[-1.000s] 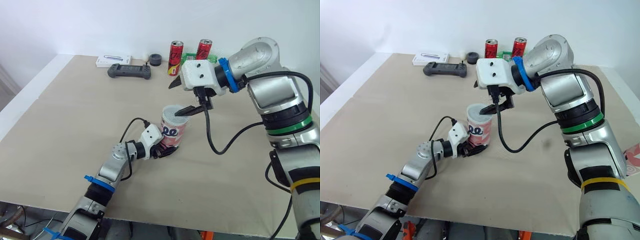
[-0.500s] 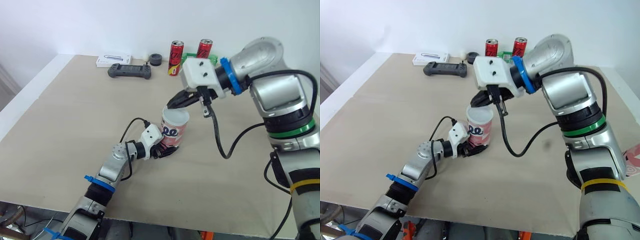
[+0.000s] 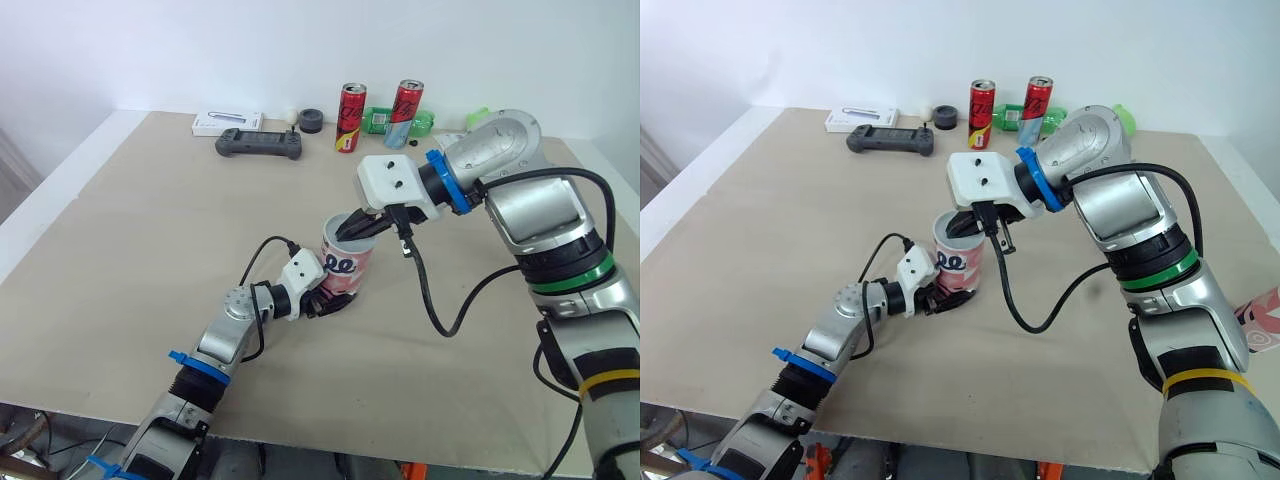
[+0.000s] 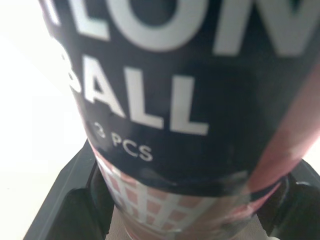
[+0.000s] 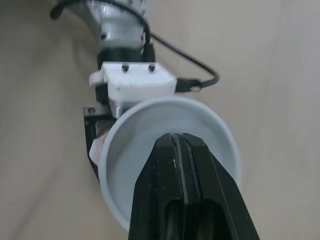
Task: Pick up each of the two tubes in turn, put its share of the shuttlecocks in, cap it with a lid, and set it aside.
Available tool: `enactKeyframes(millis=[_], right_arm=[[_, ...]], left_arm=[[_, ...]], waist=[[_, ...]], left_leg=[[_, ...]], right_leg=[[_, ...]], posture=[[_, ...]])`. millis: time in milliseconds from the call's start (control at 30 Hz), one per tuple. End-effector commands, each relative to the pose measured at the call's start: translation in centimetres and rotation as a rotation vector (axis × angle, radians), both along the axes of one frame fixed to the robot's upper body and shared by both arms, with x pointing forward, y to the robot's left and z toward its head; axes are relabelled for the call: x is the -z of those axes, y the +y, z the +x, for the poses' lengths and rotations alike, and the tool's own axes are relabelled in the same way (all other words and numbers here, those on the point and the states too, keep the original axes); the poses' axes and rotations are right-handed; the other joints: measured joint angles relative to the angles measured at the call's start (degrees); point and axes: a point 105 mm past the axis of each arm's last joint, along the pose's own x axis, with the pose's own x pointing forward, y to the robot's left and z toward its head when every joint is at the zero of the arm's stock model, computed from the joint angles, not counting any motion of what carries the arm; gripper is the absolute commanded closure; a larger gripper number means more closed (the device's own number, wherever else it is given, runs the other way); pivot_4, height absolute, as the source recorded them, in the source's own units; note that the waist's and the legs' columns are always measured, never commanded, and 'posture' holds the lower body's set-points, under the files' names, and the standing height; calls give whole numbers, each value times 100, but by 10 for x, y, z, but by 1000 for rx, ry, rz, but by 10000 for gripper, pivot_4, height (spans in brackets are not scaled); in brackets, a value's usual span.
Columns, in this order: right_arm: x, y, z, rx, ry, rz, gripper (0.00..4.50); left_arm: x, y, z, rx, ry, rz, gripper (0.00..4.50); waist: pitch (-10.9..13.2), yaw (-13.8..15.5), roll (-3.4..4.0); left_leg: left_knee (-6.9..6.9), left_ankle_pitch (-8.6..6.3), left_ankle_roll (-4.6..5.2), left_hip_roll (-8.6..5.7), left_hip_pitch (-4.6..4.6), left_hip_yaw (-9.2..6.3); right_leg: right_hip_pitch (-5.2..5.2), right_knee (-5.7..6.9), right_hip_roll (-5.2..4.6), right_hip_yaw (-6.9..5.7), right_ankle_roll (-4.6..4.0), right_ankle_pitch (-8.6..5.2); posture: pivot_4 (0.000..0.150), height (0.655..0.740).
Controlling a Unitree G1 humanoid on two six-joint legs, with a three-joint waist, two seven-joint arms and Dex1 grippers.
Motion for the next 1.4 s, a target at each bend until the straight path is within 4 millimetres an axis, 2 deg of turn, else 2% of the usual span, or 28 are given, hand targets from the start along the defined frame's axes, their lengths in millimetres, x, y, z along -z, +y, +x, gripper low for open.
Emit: enactKeyframes(millis=[33,133,233,333,400,433,467,500,533,633,700,767,800,833,933,1067,1167,1233,1400], right_arm=[[43,-7,0,4,93,-141,44222],[49,-9,1,9,95,-155,44222],[47,-8,1,7,99,-134,44222],[-9,-5,-4,23,86,164,44222],[-36,-11,-11,43,107,353,34330],[-44,-17,-17,50,139,430,31971],[-47,-22,-23,61,174,489,24587],[-47,-30,-30,79,216,536,22713],[-44,-38,-35,108,245,562,18975],[-30,-58,-40,231,279,622,7377],[-3,-72,-41,340,311,633,497],[28,-77,-45,419,365,660,497],[37,-77,-47,437,383,674,497],[57,-74,-47,472,396,681,497],[94,-56,-45,514,427,776,497],[130,-29,-30,547,386,827,497],[137,-20,-18,550,377,865,497],[137,-15,-3,563,354,891,497],[133,-1,23,545,332,931,497]], left_arm=[[-1,0,1,-5,-5,9,14536],[-1,0,1,-6,-5,8,14536],[-1,0,2,-7,-5,6,14536],[-2,3,1,-15,0,-5,14536],[-2,6,0,-15,7,-13,14536],[-3,8,0,-11,12,-18,14536],[-3,10,-1,-7,17,-22,5668],[-5,13,-2,-3,23,-28,3830],[-7,17,-3,-2,29,-37,173],[-13,28,-5,17,41,-47,0],[-15,42,-9,41,55,-31,0],[-19,61,-14,58,71,-16,0],[-20,67,-15,62,77,-13,0],[-23,78,-17,62,80,-13,0],[-32,103,-24,63,93,-5,0],[-38,120,-32,60,108,-6,0],[-39,123,-36,54,118,-4,0],[-38,122,-40,49,124,-9,0],[-37,120,-44,26,127,-21,0]], waist=[[-4,-1,-4],[-11,-2,-5],[-17,-2,-6],[-15,-2,-11],[-8,-1,-10],[-3,4,-2],[-3,6,-2],[-3,13,-4],[-3,18,-3],[-3,28,-4],[-2,23,-5],[-3,15,-5],[-2,8,-9],[3,-11,-3],[9,-33,-1],[11,-44,-4],[14,-36,-11],[19,-26,-19],[19,-25,-23]], left_leg=[[-1,0,0,0,5,0],[-3,0,-1,1,20,0],[-3,0,0,2,26,0],[-3,0,-1,3,26,0],[-4,0,0,2,14,-1],[-4,0,0,2,11,-1],[-13,1,0,0,-8,-6],[-13,1,0,0,-11,-8],[-24,0,0,-1,-15,-16],[-36,-1,0,-4,-17,-23],[-42,-2,1,-4,-16,-23],[-46,-2,1,-1,-13,-24],[-49,-2,1,-1,-11,-24],[-51,-2,1,5,-9,-24],[-50,-1,1,12,1,-16],[-47,8,0,15,8,-12],[-43,14,-6,11,8,-7],[-41,16,-6,10,7,-7],[-47,16,-6,15,8,-7]], right_leg=[[4,0,0,-1,-1,-2],[17,0,0,-1,-4,-5],[21,0,0,-1,-22,-15],[23,0,0,-3,-23,-16],[14,0,-1,-1,-16,-11],[11,0,-1,-1,-6,-5],[-7,0,0,-1,-6,-5],[-8,0,1,-2,-7,-6],[-10,0,3,-4,-12,-10],[-12,0,1,-11,-22,-17],[-16,0,1,-11,-10,-30],[-15,1,2,-15,-5,-37],[-15,1,3,-15,-4,-38],[-14,2,9,-15,-3,-40],[-19,11,11,-13,0,-40],[-16,11,10,-13,-10,-44],[-11,10,2,-11,-18,-39],[-11,10,1,-11,-25,-34],[-13,10,7,-14,-26,-24]], posture=[[1500,7400],[1500,7400],[1500,7400],[1500,7400],[1500,7400],[1500,7400],[1500,7400],[1500,7400],[1500,7400],[1500,7400],[1500,7400],[1500,7400],[1500,7400],[1500,7400],[1500,7400],[1500,7400],[1500,7400],[1500,7400],[1500,7400]])
